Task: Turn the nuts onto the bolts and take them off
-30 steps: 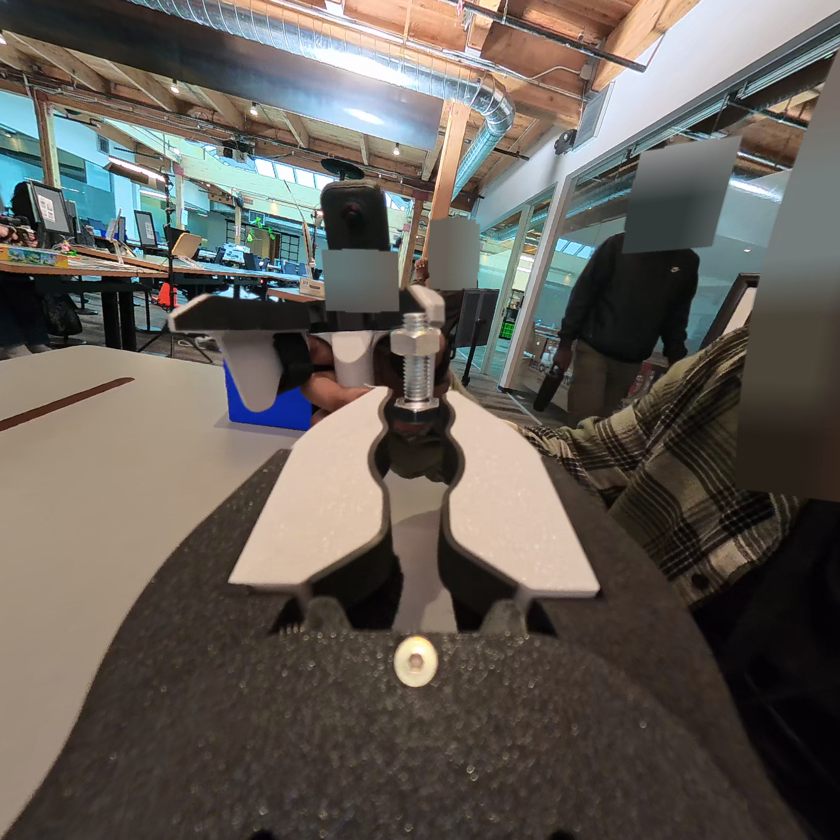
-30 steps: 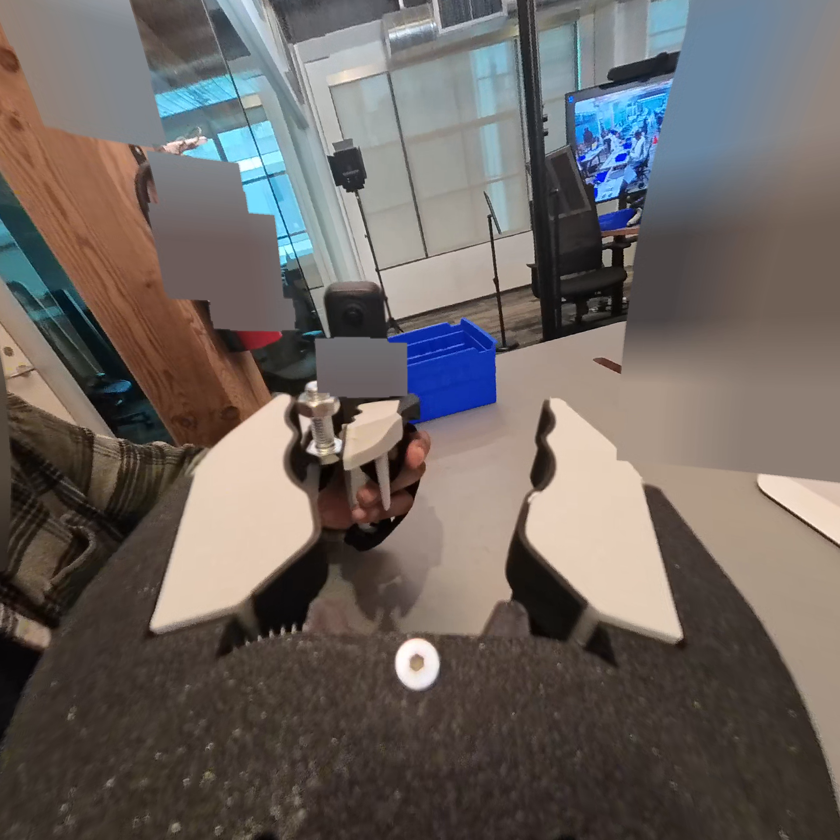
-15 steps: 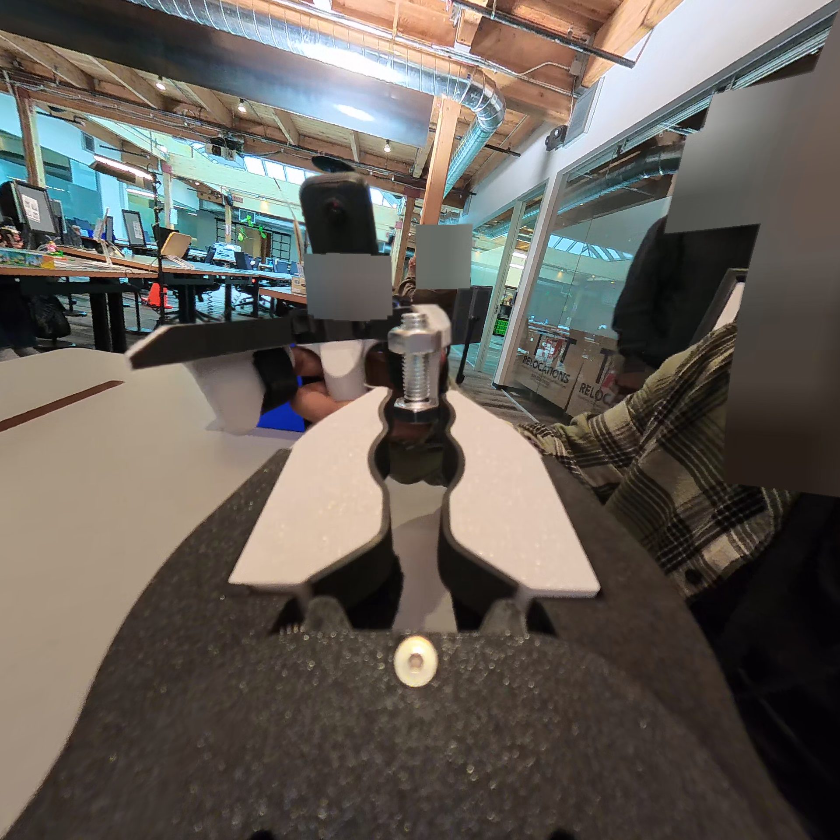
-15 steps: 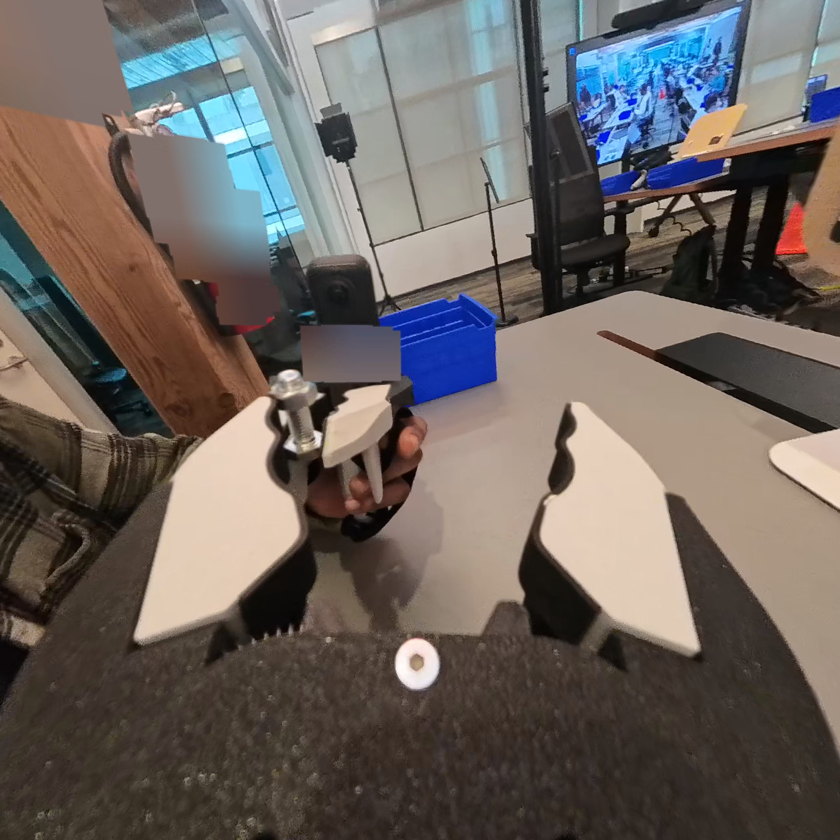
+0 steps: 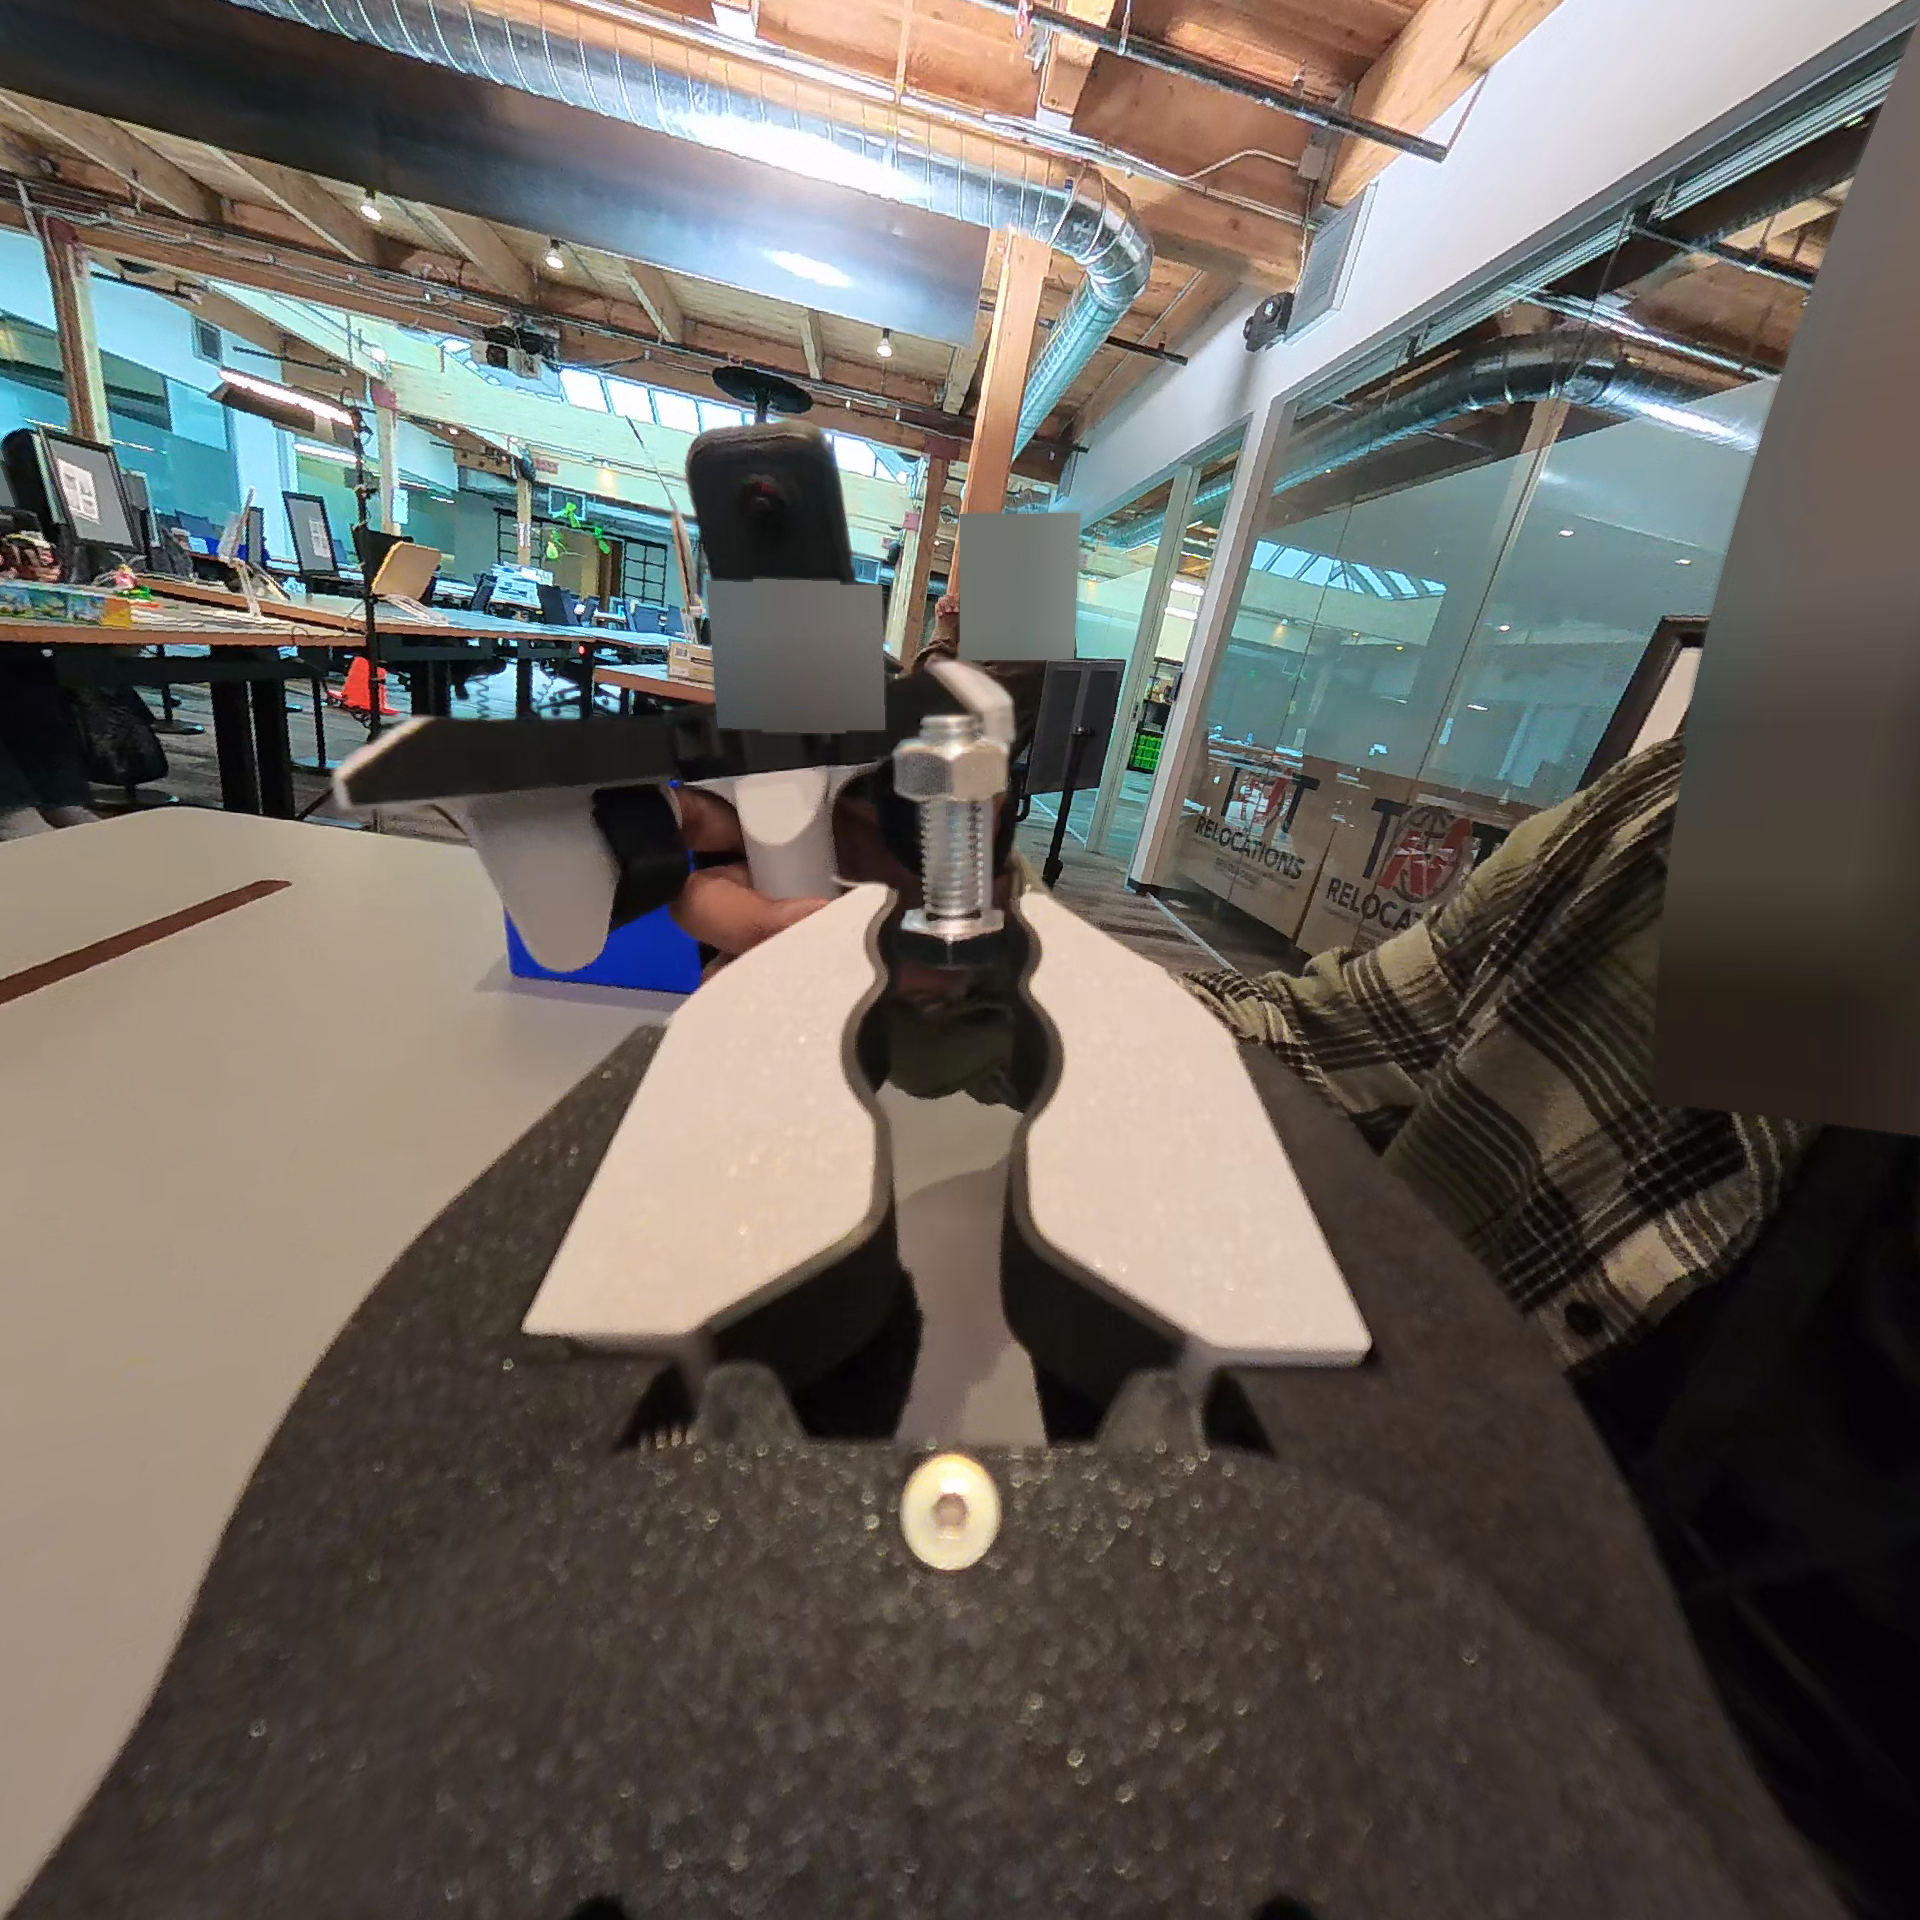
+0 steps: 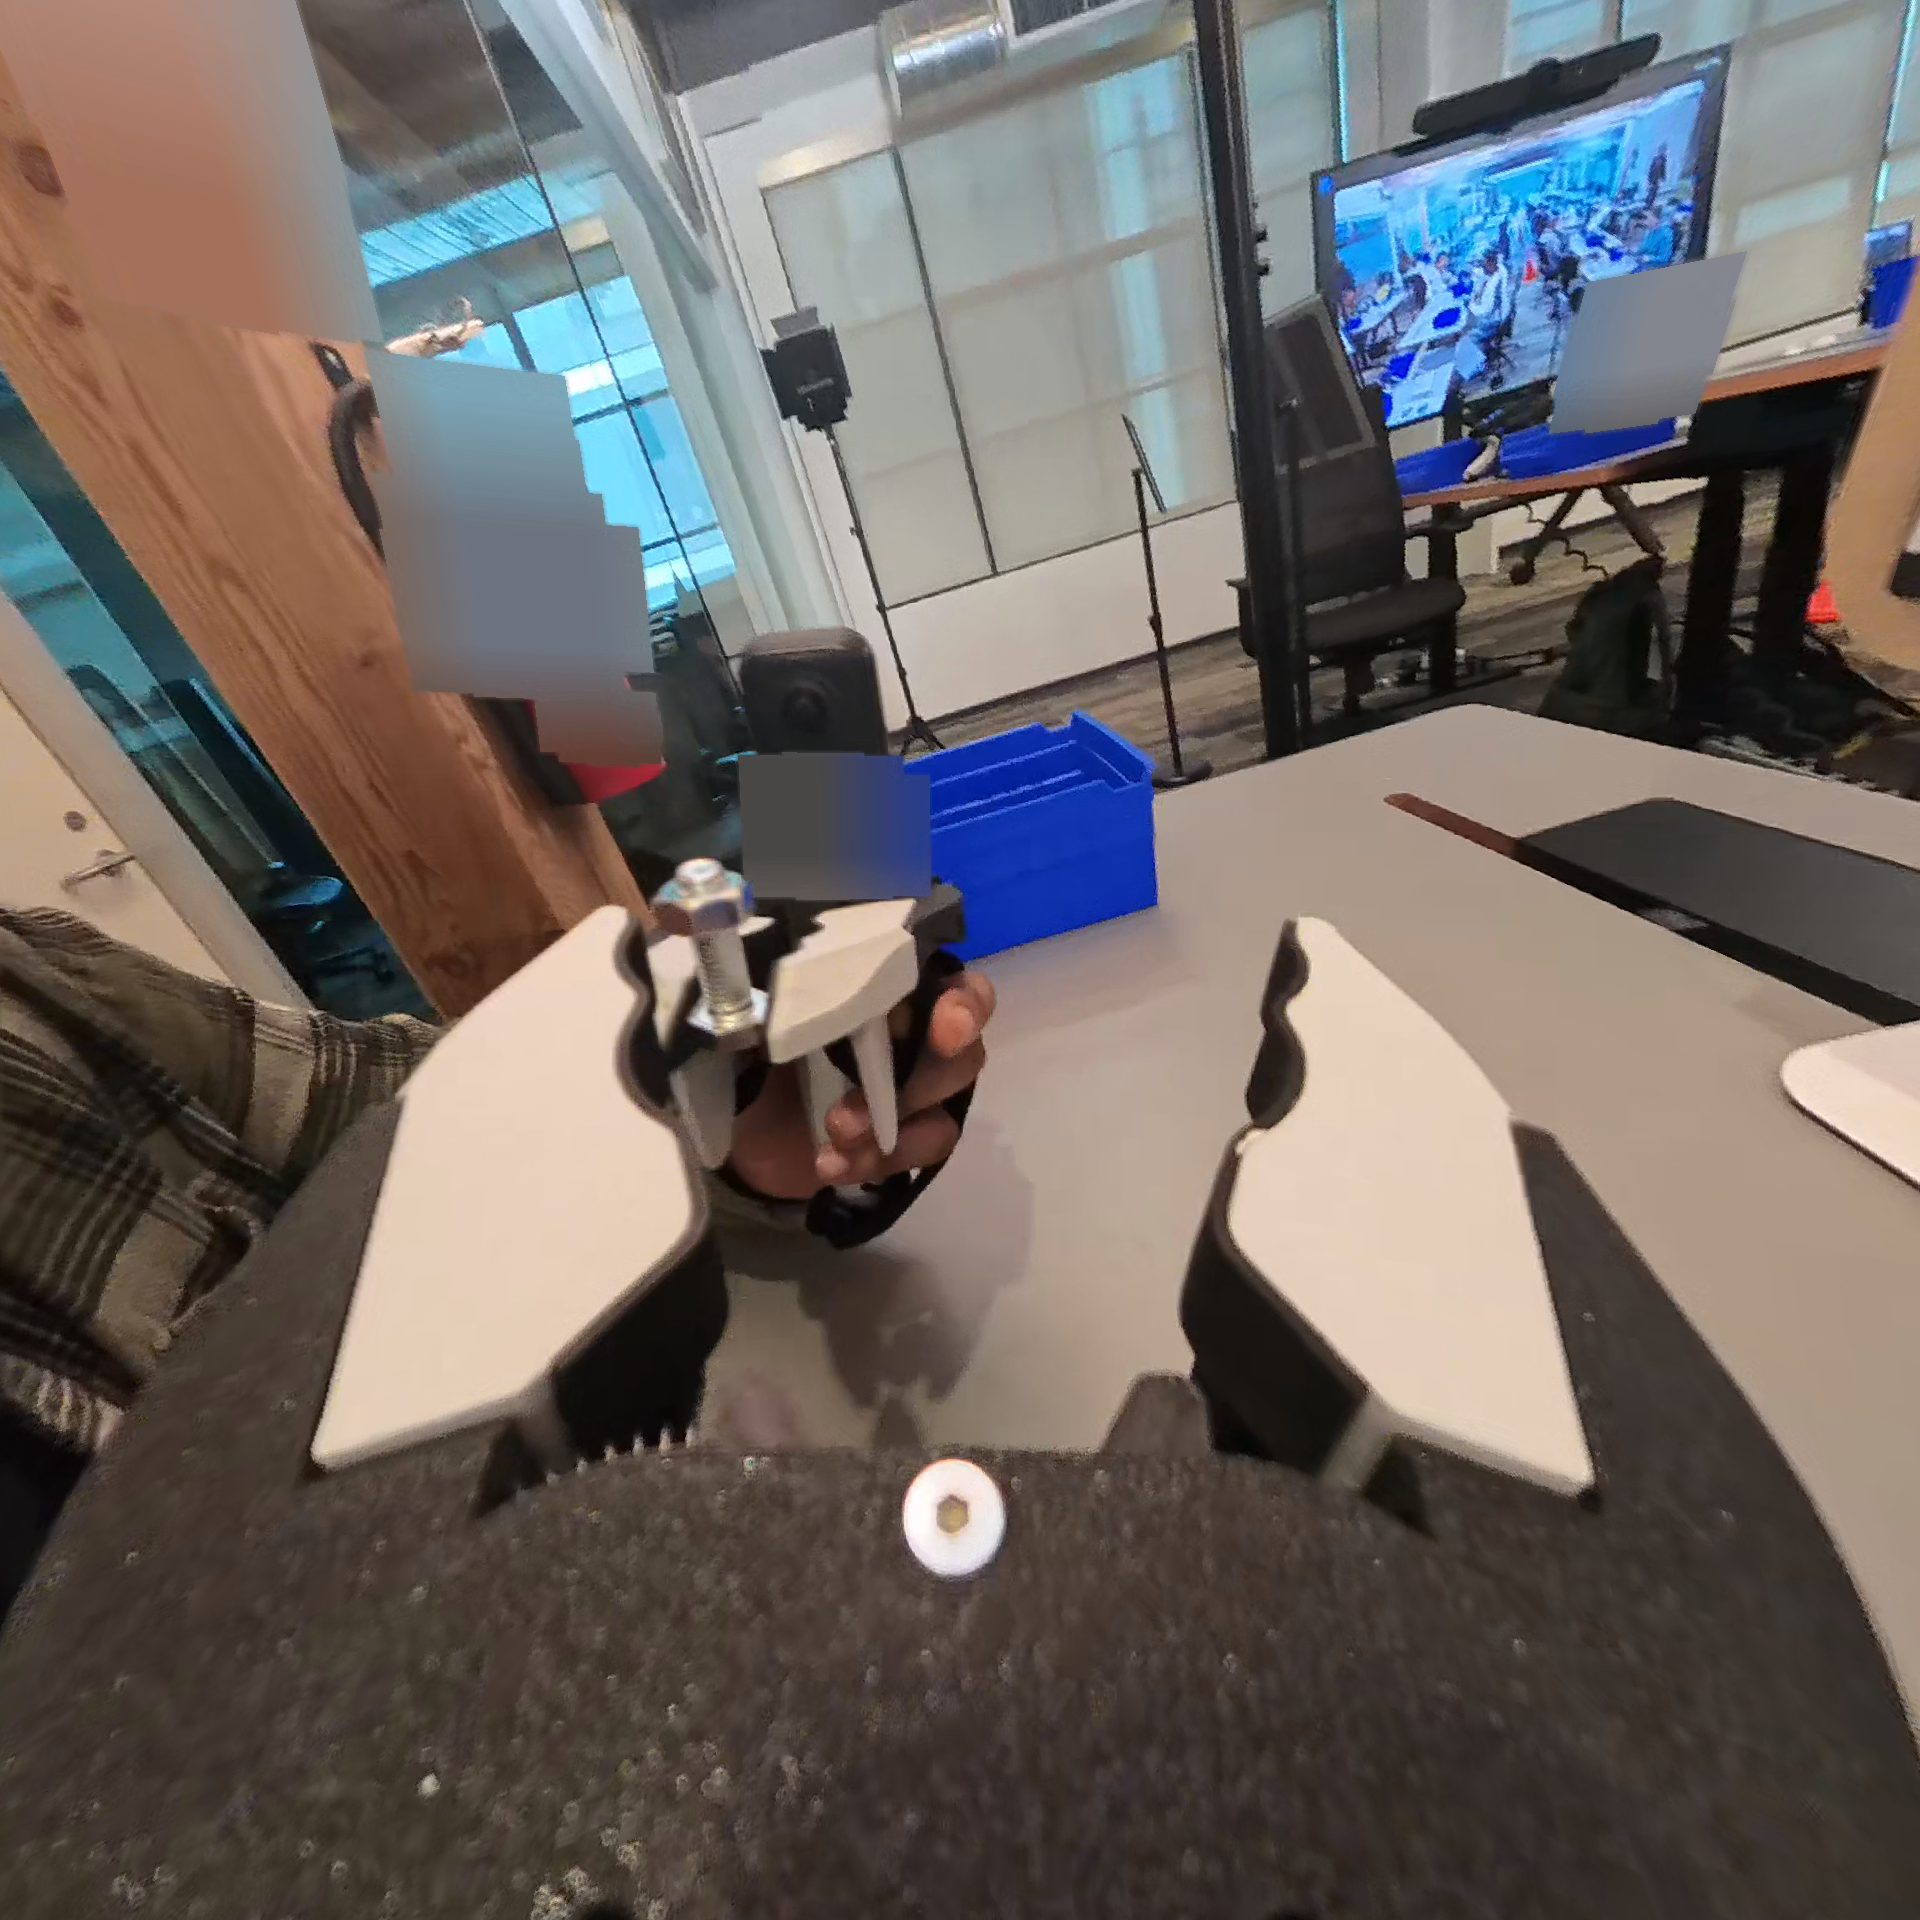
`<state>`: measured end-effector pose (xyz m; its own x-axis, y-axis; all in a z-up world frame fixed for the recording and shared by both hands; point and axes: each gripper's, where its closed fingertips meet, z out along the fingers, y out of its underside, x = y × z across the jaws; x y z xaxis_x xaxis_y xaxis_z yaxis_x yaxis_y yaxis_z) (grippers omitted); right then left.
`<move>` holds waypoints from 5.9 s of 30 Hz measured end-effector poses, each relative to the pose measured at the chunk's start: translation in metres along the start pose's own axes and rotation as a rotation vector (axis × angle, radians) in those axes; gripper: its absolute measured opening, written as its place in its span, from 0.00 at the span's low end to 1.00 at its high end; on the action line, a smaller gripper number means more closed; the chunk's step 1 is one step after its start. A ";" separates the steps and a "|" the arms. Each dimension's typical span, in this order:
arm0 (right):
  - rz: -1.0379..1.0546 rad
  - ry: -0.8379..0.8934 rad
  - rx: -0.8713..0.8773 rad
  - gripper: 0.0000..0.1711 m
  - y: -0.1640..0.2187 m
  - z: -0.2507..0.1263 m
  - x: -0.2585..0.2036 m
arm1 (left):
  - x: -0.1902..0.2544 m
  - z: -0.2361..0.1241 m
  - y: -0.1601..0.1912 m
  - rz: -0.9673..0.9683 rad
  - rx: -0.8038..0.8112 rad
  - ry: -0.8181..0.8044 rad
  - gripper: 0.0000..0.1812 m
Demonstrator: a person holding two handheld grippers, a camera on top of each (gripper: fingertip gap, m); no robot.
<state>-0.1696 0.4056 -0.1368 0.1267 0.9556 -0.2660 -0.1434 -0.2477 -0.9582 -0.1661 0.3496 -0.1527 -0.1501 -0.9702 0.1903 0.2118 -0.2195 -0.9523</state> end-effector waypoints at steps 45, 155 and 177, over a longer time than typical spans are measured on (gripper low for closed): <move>-0.052 0.008 -0.063 0.65 0.005 0.011 -0.008 | 0.003 0.003 0.003 0.013 -0.023 0.008 0.10; -0.123 0.085 -0.098 0.46 -0.013 0.010 -0.038 | 0.012 -0.002 -0.011 0.051 0.019 0.034 0.10; -0.276 -0.284 -0.203 0.10 0.001 0.016 -0.079 | 0.025 0.003 -0.007 0.046 -0.006 0.116 0.10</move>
<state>-0.1956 0.3321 -0.1153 -0.1454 0.9893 0.0150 0.0575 0.0235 -0.9981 -0.1689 0.3268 -0.1404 -0.2514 -0.9607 0.1177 0.2154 -0.1741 -0.9609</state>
